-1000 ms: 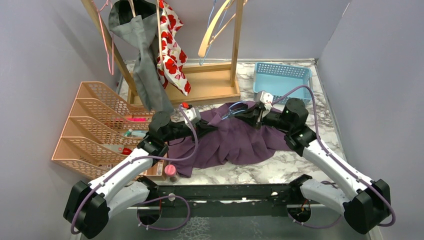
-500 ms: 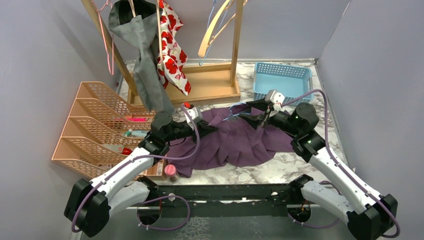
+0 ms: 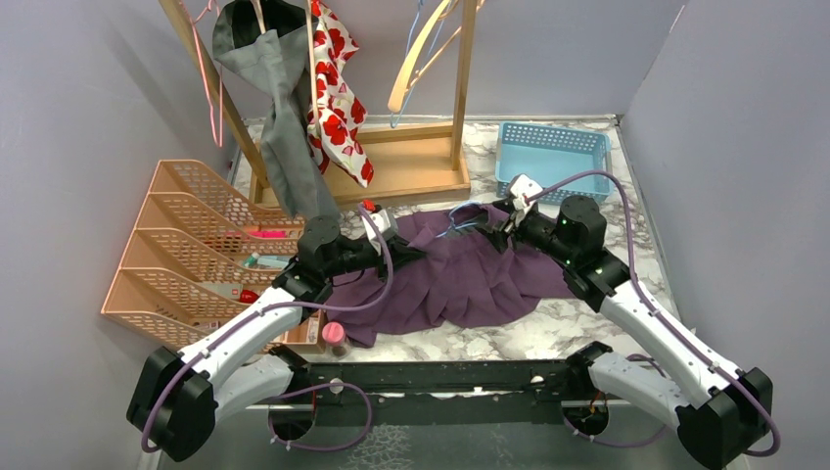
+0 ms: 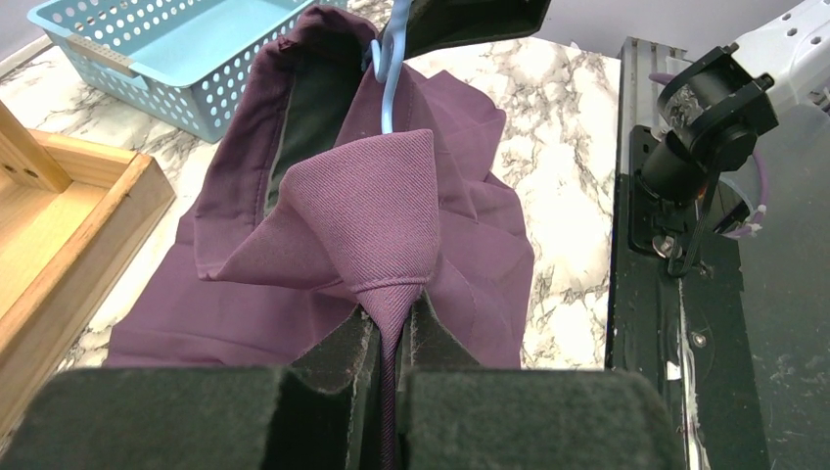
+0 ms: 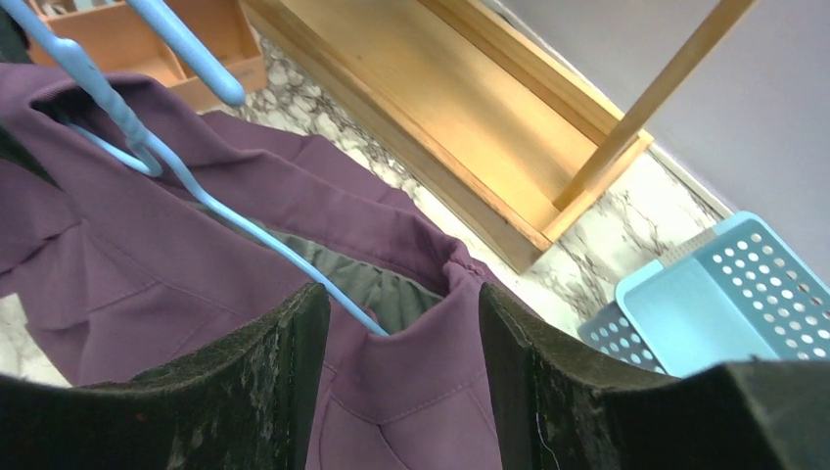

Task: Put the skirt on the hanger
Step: Hang the skirt on the hanger.

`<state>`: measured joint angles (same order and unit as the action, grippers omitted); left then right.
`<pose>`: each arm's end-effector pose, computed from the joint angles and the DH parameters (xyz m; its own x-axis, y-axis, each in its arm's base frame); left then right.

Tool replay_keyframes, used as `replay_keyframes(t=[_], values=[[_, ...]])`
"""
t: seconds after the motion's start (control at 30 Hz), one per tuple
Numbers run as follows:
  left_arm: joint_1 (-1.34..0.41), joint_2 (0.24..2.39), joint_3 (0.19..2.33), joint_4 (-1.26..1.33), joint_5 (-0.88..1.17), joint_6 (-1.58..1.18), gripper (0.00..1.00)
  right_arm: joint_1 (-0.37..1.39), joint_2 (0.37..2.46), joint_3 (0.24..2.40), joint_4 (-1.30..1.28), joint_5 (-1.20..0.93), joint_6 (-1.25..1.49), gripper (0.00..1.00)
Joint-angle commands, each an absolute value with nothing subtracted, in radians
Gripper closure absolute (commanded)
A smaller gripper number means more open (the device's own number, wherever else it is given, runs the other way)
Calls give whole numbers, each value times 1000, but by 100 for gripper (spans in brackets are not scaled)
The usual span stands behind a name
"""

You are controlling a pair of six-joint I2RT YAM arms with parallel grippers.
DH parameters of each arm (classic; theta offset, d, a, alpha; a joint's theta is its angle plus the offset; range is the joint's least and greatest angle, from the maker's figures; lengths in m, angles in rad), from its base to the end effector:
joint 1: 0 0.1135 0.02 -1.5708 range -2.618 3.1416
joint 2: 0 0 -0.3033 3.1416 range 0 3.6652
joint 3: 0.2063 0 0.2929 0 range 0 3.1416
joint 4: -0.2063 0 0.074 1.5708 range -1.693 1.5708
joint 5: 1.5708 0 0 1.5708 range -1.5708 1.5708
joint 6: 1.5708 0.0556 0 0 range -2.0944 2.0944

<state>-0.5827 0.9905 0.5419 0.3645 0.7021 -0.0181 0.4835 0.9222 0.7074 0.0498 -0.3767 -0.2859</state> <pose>0.1924 -0.1698 0.2871 -0.0874 0.0411 -0.9953 0.9561 0.2842 -0.0723 0.2151 0.1360 0.3321 0.0730 -0.2579 -0.9634 -0.7640 0.6065 -0.2202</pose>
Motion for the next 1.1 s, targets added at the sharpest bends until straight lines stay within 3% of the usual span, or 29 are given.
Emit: replay_keyframes(t=[0.0,0.17,0.37,0.57,0.63,0.73,0.83,1.0,1.07], values=[[-579,991,584,413,712,-14,100,483,941,759,-37,-273,-348,37],[-578,999,592,400,703,-11,100,483,926,766,-60,-301,-358,36],[-576,1024,612,393,715,-1,100,482,1045,854,-186,-388,-472,37],[-574,1032,622,390,725,-8,100,463,1089,824,-119,-510,-468,41],[-574,1031,623,390,724,-8,100,457,1090,809,-95,-551,-464,46],[-574,1031,624,390,726,-10,100,454,1092,786,-52,-581,-448,63],[-572,1033,626,390,727,-14,100,451,1093,756,-1,-574,-446,96],[-570,1021,625,360,699,-17,100,449,1056,699,149,-448,-421,99],[-565,1010,634,301,660,-12,94,449,1035,688,195,-370,-437,99]])
